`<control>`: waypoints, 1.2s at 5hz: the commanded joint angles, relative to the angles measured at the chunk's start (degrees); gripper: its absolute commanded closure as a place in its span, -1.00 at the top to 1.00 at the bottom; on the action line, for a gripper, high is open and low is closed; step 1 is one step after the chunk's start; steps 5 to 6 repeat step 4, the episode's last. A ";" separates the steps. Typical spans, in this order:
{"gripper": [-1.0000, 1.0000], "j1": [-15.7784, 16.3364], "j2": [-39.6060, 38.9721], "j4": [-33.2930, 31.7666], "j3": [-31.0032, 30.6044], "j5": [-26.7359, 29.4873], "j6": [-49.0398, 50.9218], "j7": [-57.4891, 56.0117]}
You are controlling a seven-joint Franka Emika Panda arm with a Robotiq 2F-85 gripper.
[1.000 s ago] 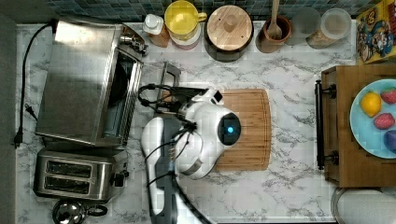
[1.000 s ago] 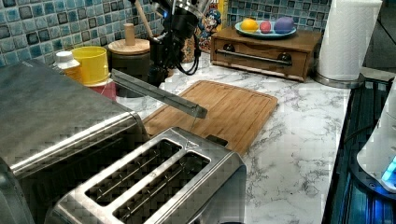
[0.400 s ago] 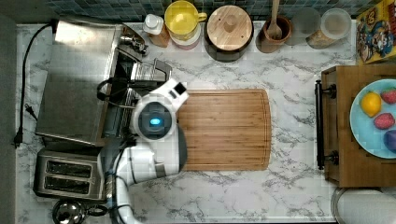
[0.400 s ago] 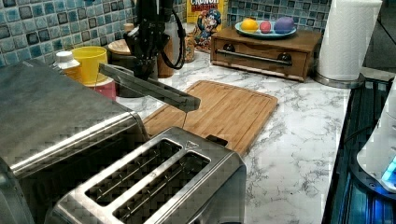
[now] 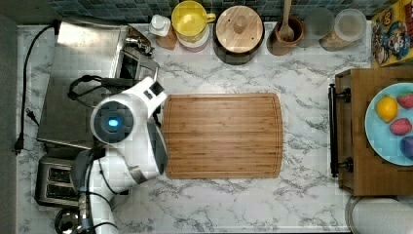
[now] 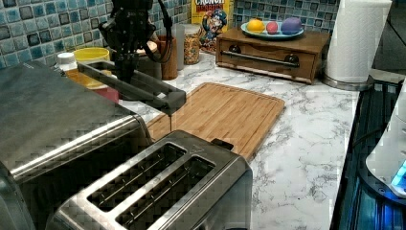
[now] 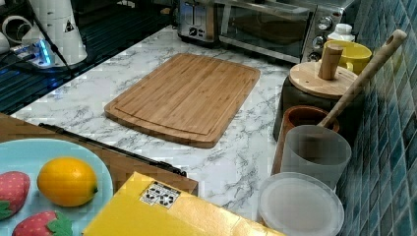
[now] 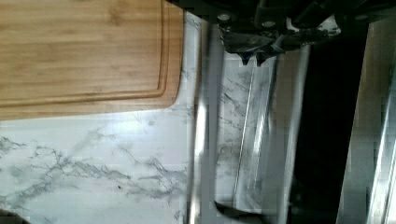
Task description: Close the oven.
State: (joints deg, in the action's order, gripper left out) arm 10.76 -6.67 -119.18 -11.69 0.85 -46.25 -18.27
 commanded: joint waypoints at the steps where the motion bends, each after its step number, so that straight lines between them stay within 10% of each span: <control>1: -1.00 2.67 -2.48 12.06 -2.40 -1.26 6.80 9.62; 6: -1.00 0.79 5.72 5.83 -2.44 5.16 2.05 5.93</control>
